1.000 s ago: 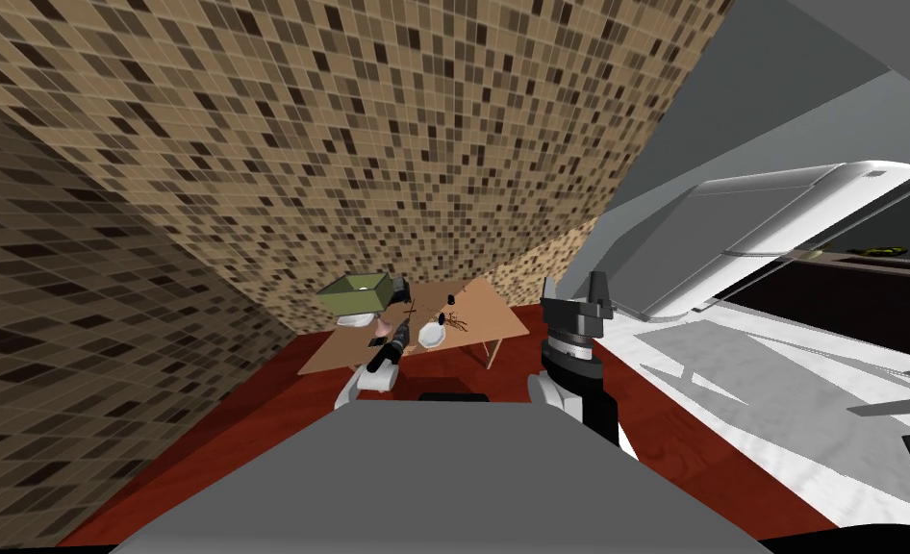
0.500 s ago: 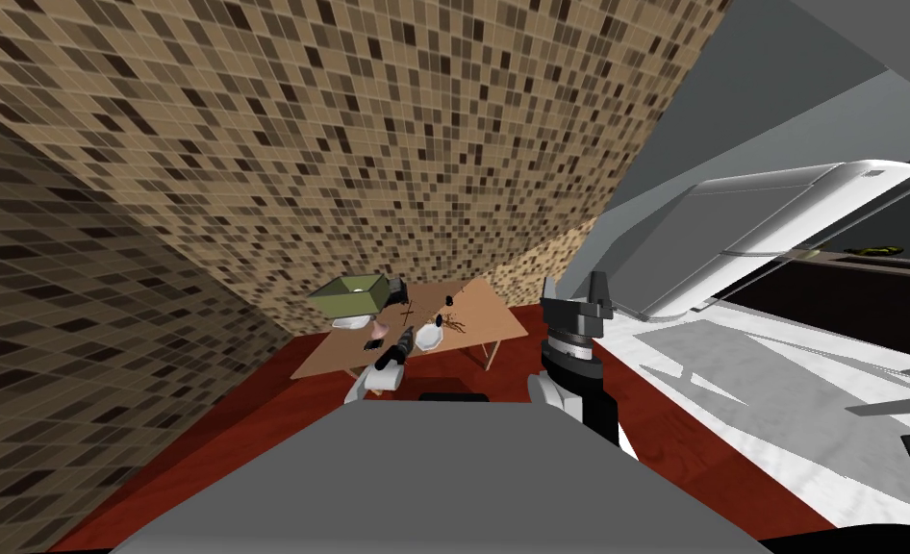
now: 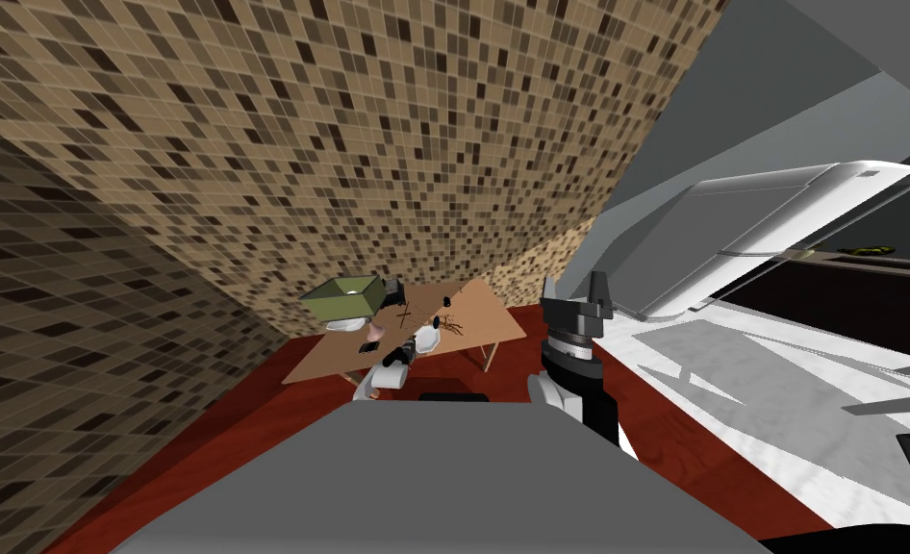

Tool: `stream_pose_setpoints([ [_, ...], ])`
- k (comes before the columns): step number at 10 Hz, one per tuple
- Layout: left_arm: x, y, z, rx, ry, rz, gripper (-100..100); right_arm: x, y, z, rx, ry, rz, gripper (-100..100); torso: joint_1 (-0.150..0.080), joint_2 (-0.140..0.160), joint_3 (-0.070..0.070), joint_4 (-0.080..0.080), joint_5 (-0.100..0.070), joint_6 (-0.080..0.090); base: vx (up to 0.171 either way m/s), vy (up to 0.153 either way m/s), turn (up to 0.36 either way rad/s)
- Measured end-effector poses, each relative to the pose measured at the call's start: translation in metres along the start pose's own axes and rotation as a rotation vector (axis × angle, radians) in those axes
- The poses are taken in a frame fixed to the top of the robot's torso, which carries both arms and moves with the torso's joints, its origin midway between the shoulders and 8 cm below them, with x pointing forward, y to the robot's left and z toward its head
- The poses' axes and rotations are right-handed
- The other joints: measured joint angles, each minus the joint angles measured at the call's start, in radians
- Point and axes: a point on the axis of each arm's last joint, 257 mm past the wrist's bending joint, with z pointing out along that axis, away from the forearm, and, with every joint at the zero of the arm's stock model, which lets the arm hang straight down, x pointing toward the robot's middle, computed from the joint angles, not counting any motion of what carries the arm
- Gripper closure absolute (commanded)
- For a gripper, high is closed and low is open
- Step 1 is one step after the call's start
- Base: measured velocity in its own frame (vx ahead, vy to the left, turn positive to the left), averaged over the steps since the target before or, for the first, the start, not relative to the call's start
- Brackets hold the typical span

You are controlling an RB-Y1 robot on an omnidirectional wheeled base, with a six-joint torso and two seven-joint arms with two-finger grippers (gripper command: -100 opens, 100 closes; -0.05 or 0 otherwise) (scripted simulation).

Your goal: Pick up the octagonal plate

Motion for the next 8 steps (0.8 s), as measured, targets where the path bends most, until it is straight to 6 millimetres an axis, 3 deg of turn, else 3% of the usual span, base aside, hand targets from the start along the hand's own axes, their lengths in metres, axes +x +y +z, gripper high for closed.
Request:
stream_pose_setpoints([
  [5, 0.012, 0.049, 0.010, -0.159, 0.008, -0.033, -100, 0.000, 0.000, 0.000, 0.000, 0.000, 0.000, 0, 0.001, 0.001, 0.000, 0.000, 0.000, 0.000, 0.021, -0.025, -0.007],
  [6, 0.012, 0.050, 0.010, -0.163, 0.008, -0.034, 0, 0.000, 0.000, 0.000, 0.000, 0.000, 0.000, 0, 0.002, 0.002, 0.001, 0.000, 0.000, 0.000, 0.000, 0.000, 0.000],
  [7, 0.012, 0.050, 0.010, -0.163, 0.008, -0.034, -100, 0.000, 0.000, 0.000, 0.000, 0.000, 0.000, 0, 0.002, 0.002, 0.001, 0.001, 0.000, 0.000, 0.020, -0.001, -0.022],
  [8, 0.012, 0.053, 0.012, -0.165, 0.007, -0.035, -100, 0.000, 0.000, 0.000, 0.000, 0.000, 0.000, 0, 0.002, 0.001, 0.001, 0.000, 0.000, 0.000, 0.031, 0.004, -0.019],
])
